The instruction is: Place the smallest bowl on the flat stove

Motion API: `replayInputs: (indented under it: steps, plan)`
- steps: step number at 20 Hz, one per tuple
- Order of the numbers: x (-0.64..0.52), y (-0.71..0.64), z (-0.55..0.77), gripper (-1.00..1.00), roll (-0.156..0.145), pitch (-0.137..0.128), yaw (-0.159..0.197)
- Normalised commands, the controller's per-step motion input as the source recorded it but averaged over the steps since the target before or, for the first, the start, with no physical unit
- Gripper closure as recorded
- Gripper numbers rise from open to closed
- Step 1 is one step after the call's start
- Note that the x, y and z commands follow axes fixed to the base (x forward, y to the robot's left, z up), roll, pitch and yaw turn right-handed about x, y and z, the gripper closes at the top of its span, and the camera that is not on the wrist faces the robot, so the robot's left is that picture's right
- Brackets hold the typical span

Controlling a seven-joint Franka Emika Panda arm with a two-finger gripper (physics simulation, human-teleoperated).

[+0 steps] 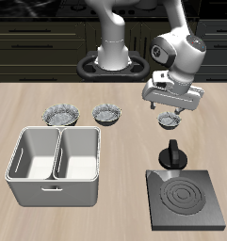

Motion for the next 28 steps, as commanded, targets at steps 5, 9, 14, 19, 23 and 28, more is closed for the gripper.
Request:
replayInputs:
  steps: [5, 9, 14, 19, 23, 28]
  plan:
    - [0.01, -0.07, -0.21, -1.0, -0.002, 0.04, 0.001]
    - [0.05, -0.09, -0.28, -1.0, -0.013, 0.046, 0.006]
    - [0.02, -0.06, -0.21, -1.0, 0.019, 0.043, -0.022]
    - [0.03, -0.09, -0.39, 1.0, 0.036, 0.081, -0.012]
    - [-0.07, -0.14, -0.1, 1.0, 0.001, 0.026, -0.032]
    - [-0.06, -0.06, 0.1, 1.0, 0.013, 0.0, -0.022]
